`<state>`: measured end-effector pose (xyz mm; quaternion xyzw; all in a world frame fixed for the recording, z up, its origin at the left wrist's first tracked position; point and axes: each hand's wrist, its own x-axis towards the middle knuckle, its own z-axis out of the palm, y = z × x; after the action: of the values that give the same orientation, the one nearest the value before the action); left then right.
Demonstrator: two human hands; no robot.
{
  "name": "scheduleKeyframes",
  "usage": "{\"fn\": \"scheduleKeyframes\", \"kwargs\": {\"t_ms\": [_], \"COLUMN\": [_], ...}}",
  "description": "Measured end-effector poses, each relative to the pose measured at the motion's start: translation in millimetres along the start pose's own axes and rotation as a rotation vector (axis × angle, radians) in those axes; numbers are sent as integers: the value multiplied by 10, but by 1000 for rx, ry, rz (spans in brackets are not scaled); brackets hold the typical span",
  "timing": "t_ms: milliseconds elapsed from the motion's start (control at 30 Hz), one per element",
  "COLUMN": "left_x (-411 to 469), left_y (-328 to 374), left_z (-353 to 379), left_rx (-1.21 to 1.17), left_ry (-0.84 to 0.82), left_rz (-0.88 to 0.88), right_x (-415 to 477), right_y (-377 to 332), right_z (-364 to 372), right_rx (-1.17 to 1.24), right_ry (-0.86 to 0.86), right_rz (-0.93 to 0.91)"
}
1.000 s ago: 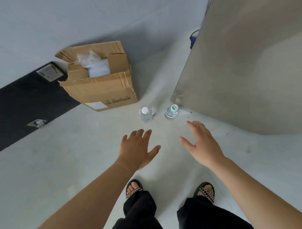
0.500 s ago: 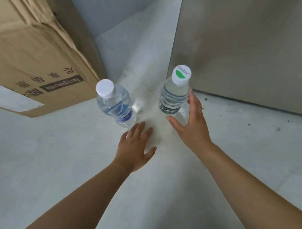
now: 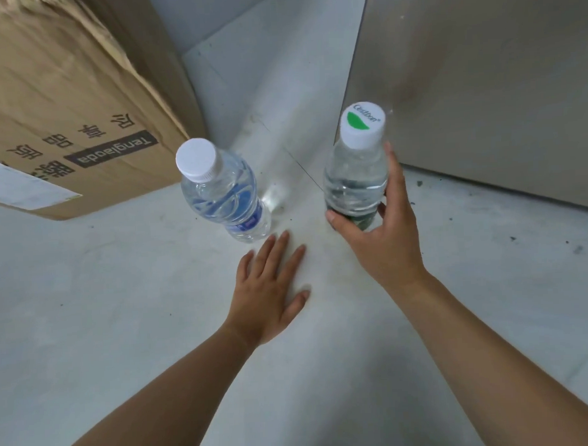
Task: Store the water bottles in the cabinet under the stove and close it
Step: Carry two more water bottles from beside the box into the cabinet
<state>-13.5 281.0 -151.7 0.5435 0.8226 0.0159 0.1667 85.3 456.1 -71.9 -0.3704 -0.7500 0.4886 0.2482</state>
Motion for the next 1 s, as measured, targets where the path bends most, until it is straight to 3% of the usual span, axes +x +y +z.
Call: {"fn": "scheduleKeyframes", "kwargs": {"t_ms": [133, 333, 467, 633, 733, 900, 1000], "left_x": [-8, -16, -11, -258, -429, -325, -78], "left_y": [12, 23, 7, -116, -254, -291, -262], "left_z": [9, -80, -251, -491, -620, -989, -1115], "left_rx": [2, 38, 34, -18, -105, -296, -515], "left_ry": [5, -29, -93, -48, 58, 416, 466], "left_rz": [-10, 1, 18, -85, -214, -333, -310], "right_x": [-255, -337, -340, -279, -306, -425, -458], "right_y": [11, 8, 53, 109, 155, 240, 269], "right_z": [-182, -193, -127, -1, 30, -21, -80], "right_rx": [-120, -237, -278, -307, -363, -468, -476], "right_ry": [-118, -126, -146, -120, -113, -170, -167], "right_rz": [-48, -57, 57, 154, 164, 183, 192]}}
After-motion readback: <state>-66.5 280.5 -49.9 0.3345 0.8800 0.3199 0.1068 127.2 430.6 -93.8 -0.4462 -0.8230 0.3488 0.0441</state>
